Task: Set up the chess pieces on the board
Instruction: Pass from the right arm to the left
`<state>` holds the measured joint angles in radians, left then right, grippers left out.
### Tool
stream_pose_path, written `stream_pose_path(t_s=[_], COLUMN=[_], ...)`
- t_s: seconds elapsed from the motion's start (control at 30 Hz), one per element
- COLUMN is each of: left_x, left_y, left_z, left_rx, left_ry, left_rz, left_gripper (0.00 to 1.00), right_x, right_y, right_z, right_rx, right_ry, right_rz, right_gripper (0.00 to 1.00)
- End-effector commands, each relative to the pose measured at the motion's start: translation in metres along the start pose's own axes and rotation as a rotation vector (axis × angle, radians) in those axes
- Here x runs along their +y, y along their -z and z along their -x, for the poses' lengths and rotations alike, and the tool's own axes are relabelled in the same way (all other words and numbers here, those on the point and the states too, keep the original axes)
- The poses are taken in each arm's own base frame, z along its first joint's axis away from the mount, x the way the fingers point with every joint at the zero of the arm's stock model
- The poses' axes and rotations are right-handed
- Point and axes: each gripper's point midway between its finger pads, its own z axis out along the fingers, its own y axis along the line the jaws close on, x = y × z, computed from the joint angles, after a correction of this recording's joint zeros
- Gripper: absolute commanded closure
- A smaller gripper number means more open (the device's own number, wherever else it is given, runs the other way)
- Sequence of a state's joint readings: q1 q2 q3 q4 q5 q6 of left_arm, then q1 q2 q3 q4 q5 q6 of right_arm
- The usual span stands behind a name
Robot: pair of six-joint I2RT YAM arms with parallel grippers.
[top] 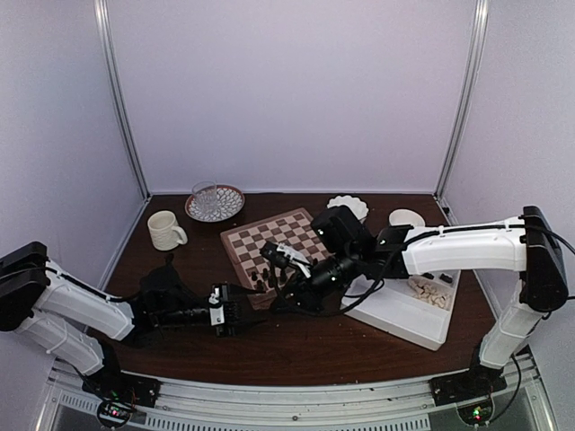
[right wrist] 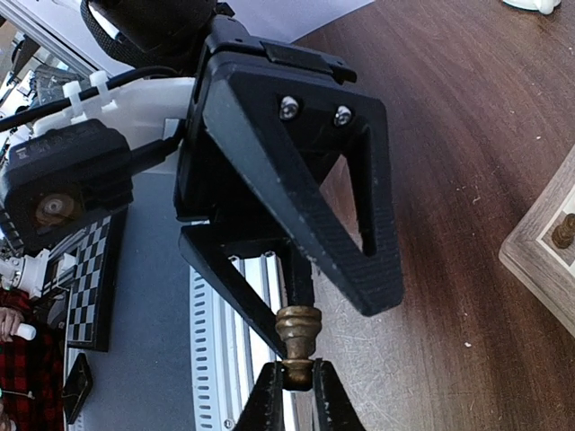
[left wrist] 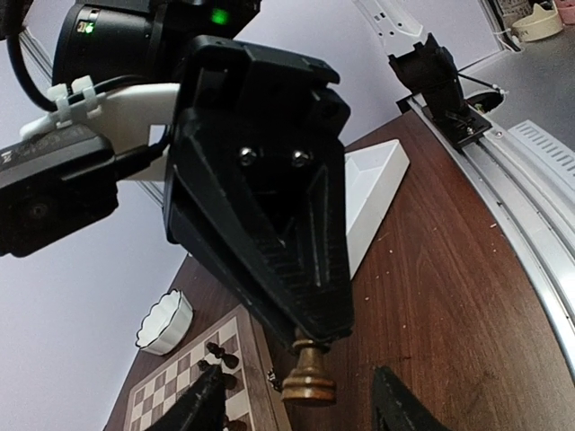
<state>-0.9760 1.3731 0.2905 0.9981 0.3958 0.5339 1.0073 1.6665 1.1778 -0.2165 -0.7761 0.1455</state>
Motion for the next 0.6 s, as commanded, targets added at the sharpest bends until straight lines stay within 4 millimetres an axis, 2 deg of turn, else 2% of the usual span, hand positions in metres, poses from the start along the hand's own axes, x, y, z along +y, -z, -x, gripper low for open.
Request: stream_pose_path(t_s=[0.0,0.13,0.2,0.33,0.47,0.57], left_x=[0.0054,0.0042,0.0048,0.0062,0.0072,0.0076], left_y=[-0.0036,-0.0042,-0.0040,-0.0024,-0.0009,0.0005], left_z=[0.0098,0.0110,0.0114,0.0129,0.0154,0.0176], left_rx=[-0.014,-0.013,-0.013,-0.020,-0.032,-0.044], left_ry=[-0.039,-0.036,-0.033,-0.039,-0.045,-0.049], left_rz=[0.012,-0.001,0.003,0.021,0.035,0.043], left_gripper=[0.48,0.62,0.65,0.64,0.51,0.54], right_x=[0.0008,-0.0001,-0.0016,-0.0022,-0.0036,-0.0049], right_y=[-0.0020,-0.0038,-0.0043,-0.0045,-0.0048,-0.0039], right_z=[0.0038,0.0052,0.0047,0.0052,0.0045,0.0050], right_rx=[-0.028,-0.038,-0.038,-0.043,-0.042,-0.045], right_ry=[-0.004,-0.011,-0.013,-0.019,-0.021,-0.021], right_rz=[0.026,0.030,0.023,0.022,0.015,0.009], right_gripper=[1.00,1.00,1.00,1.00,1.00,1.00])
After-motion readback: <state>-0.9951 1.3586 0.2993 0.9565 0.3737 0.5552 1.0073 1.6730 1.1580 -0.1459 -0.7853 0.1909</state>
